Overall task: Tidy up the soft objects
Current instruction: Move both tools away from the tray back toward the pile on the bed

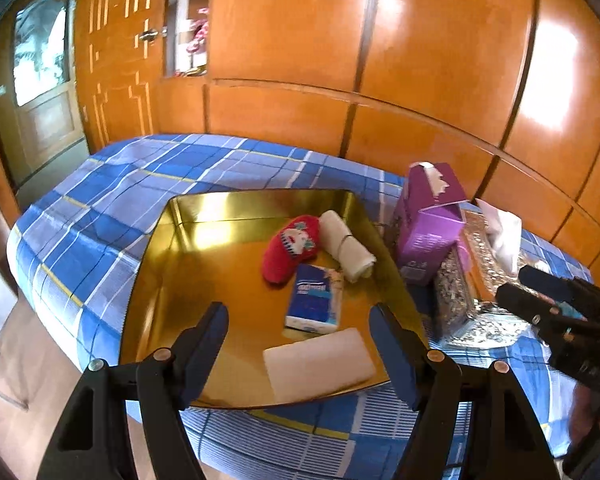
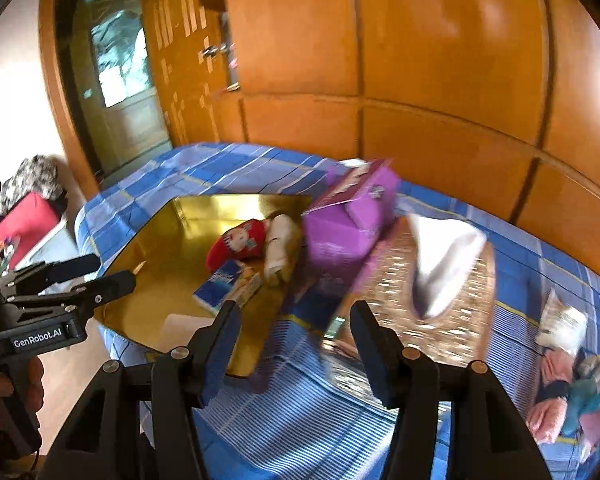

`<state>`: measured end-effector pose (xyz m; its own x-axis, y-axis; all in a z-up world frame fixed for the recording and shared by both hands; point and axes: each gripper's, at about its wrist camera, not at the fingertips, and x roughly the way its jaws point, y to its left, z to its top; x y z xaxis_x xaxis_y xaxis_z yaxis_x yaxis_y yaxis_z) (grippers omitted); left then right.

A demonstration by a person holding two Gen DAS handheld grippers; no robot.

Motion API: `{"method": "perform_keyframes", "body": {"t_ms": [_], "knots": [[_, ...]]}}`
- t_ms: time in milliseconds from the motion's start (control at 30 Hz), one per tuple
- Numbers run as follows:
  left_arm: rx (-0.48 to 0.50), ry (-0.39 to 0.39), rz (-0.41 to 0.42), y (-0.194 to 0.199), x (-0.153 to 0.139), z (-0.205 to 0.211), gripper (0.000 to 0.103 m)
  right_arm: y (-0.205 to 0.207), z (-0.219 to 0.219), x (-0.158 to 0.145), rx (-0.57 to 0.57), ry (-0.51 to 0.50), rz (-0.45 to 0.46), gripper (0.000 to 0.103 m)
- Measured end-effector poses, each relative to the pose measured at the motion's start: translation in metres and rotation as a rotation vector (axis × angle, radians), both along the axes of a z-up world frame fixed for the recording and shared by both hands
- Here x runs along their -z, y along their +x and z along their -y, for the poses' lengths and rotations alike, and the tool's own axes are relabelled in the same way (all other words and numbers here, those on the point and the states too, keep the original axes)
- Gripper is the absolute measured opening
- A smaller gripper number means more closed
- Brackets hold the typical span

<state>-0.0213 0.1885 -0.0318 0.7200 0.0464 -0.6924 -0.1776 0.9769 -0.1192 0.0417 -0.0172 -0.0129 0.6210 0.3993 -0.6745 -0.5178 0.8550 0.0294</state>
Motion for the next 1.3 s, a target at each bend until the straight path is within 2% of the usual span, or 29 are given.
{"method": "perform_keyframes", "body": {"t_ms": [233, 467, 867, 1067, 1133, 1300], "knots": [[0.073, 0.023, -0.006, 0.006, -0.003, 0.028, 0.073, -0.001, 0.060, -0.007, 0.152, 0.038, 0.021, 0.058], [0.150, 0.045, -0.016, 0.009, -0.004, 0.056, 0.073, -0.001, 0.112, 0.000, 0.296, 0.049, 0.010, 0.058], [0.295, 0.073, 0.014, 0.020, -0.022, 0.105, 0.073, -0.019, 0.206, 0.016, 0.537, 0.029, -0.015, 0.058], [0.365, 0.103, 0.028, 0.025, -0.028, 0.131, 0.073, -0.036, 0.247, 0.023, 0.637, 0.012, -0.041, 0.058], [0.401, 0.102, 0.038, 0.026, -0.033, 0.142, 0.073, -0.041, 0.259, 0.030, 0.677, -0.028, -0.069, 0.058], [0.514, 0.114, 0.078, 0.028, -0.048, 0.177, 0.073, -0.050, 0.285, 0.050, 0.754, -0.042, -0.131, 0.058]]}}
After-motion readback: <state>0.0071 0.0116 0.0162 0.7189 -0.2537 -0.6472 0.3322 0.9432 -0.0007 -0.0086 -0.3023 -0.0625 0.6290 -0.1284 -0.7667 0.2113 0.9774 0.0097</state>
